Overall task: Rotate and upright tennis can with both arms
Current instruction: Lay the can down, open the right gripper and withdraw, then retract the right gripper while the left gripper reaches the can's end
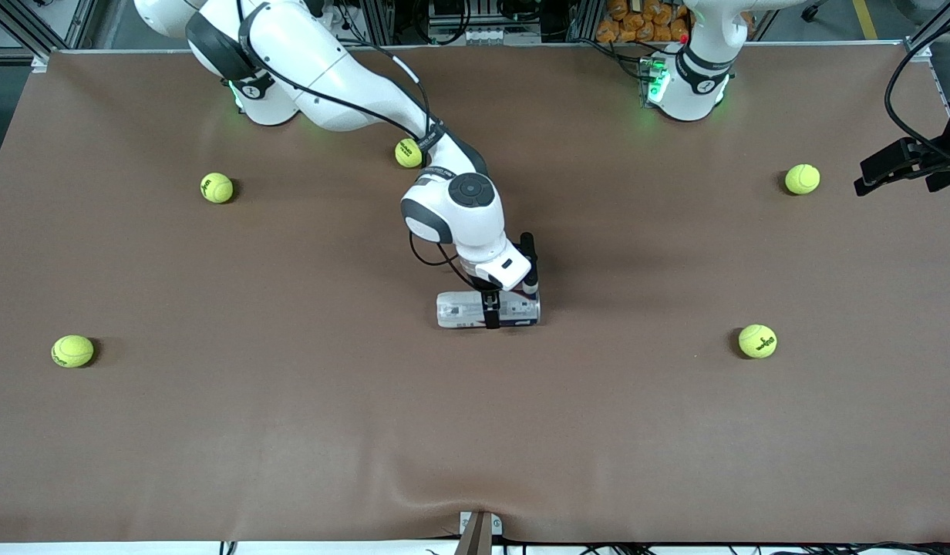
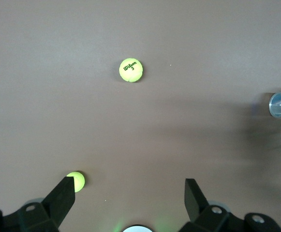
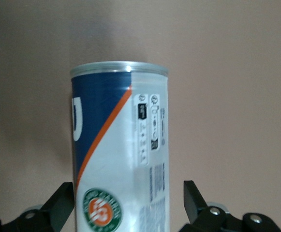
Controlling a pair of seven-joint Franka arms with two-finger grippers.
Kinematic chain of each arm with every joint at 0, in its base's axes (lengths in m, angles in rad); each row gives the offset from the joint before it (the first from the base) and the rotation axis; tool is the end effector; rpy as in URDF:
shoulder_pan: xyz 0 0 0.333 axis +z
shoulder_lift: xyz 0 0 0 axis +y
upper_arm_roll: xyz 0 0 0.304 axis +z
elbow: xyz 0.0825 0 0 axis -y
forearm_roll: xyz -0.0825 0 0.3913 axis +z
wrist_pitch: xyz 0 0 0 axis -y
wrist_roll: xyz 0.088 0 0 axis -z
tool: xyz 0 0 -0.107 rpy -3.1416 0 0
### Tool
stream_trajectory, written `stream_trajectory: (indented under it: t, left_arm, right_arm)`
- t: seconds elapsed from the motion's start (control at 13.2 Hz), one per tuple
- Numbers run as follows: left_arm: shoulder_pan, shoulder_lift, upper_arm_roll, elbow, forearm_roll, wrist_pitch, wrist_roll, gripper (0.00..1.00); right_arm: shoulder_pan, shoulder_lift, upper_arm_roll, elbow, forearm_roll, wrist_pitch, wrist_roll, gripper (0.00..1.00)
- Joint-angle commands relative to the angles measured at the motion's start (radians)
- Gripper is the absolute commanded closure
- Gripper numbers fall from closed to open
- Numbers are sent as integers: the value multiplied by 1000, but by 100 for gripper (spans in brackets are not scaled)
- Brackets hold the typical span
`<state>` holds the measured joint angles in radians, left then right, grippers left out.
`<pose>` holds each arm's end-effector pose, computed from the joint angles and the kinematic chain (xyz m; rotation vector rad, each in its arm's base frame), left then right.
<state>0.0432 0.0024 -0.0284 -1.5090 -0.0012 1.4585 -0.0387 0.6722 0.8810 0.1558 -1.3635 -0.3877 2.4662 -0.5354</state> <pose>0.5511 0.0080 0.6309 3.1387 0.0838 -0.0831 0.5292 0.5378 0.2036 2.1169 2.1114 0.3860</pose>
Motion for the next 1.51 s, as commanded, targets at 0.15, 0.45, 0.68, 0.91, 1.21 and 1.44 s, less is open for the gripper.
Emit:
stream_trajectory:
  t: [0.15,0.45,0.68,0.91,1.21,1.44]
  left_arm:
    - [-3,2,-11,6,-11,-4,20,0]
    - [-8,22,-12,4,-11,-1,16,0]
    - [-26,36,-19,4,-3,5,19,0]
    - [-34,66,-22,3,3,6,14,0]
    - [-48,114,-22,4,3,6,14,0]
    - [-34,157,-21,6,-11,6,23,0]
  right_arm:
    - [12,-109,48,-9,10,-194,337,0]
    - [1,-197,48,-6,18,-329,666,0]
    - [-81,-269,44,-11,87,-436,773,0]
    - [-219,-335,44,-28,162,-454,764,0]
    - [-487,-415,44,-42,379,-599,756,0]
    - [-666,-483,42,-43,418,-674,558,0]
